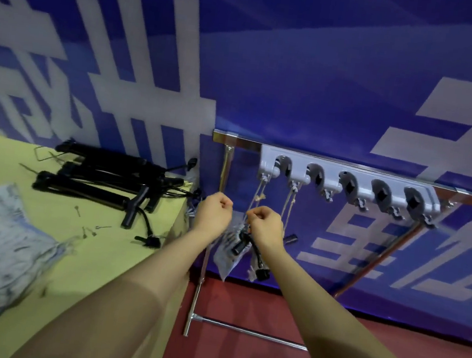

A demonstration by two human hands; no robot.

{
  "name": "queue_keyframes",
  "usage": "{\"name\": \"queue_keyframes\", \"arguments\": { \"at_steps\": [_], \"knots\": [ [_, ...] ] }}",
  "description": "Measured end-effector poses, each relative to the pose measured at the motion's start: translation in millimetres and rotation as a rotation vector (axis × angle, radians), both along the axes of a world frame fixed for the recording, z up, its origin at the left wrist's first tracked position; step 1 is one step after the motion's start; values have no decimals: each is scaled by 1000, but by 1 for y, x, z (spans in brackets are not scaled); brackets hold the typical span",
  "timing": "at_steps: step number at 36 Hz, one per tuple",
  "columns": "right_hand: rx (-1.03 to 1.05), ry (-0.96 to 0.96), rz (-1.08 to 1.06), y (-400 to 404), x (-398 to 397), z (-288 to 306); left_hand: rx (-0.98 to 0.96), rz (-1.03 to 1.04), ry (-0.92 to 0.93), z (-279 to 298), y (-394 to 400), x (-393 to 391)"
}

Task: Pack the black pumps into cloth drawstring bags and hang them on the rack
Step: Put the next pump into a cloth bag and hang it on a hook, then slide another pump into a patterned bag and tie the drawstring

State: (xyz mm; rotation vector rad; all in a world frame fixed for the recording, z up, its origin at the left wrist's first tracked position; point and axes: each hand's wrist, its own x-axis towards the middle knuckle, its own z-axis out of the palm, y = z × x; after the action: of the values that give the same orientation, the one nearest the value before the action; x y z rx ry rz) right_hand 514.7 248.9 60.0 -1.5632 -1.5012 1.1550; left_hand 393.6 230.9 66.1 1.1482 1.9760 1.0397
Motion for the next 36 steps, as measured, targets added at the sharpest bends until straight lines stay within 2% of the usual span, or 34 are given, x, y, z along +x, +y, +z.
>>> {"name": "queue_keyframes", "arguments": {
  "at_steps": [9,20,26,31,34,36],
  "knots": [
    [46,-63,243,-30,-93,-1,-70,153,136,10,-66,-94],
    [68,-128,553,-71,-246,-17,-141,348,89,-14,-144,-238],
    [80,-296,728,-95,-317,-46,-231,323,88,-44,-174,-313],
    [47,-474,850,-104,-357,-66,-359,267,94,-64,-187,-347],
    [114,-693,1019,-108,-366,-80,-386,214,101,-71,-191,-353],
    [173,-778,1058,-112,-374,-94,-405,152,79,-80,-195,-361]
  ]
}}
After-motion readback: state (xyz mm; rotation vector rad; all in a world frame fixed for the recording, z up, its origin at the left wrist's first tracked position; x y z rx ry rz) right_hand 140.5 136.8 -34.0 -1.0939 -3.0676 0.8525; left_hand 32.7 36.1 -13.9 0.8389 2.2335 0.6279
